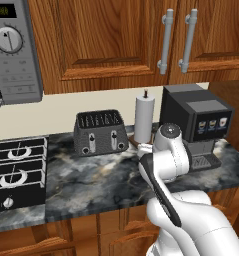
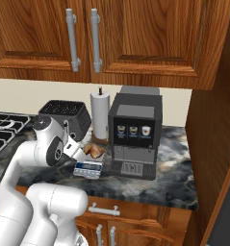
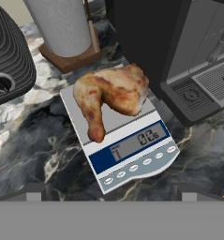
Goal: Take the chicken drumstick from the fridge and place it on the digital scale on the counter by the fridge. Wait a few seconds for a reading, then move it to the plate on the dining counter.
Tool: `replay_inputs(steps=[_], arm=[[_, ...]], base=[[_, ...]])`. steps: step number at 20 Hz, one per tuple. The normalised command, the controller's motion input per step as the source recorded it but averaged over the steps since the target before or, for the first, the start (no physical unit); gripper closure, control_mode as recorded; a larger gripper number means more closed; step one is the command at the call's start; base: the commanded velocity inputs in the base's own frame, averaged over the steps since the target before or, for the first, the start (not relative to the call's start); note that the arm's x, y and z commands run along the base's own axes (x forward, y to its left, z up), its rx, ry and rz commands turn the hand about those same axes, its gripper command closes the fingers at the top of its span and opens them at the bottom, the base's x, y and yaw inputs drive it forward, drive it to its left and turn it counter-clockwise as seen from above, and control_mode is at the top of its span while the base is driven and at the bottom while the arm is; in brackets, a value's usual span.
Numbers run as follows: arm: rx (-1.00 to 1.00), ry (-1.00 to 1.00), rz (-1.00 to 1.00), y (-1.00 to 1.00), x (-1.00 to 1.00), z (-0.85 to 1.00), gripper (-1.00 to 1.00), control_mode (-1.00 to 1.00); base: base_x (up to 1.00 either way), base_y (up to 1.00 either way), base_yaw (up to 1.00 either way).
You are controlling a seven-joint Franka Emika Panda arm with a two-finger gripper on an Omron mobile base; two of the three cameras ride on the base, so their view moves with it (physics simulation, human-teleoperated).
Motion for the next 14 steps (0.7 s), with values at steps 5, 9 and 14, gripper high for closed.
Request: replay_inputs(steps=[5,9,14], arm=[[0.0,0.0,0.0,0.0,0.0,0.0,-1.0,-1.0],[0.0,0.0,0.0,0.0,0.0,0.0,-1.0,-1.0],[0.0,0.0,0.0,0.0,0.0,0.0,-1.0,-1.0]], base=[[0.0,0.0,0.0],[0.0,0.0,0.0],[0.0,0.0,0.0]])
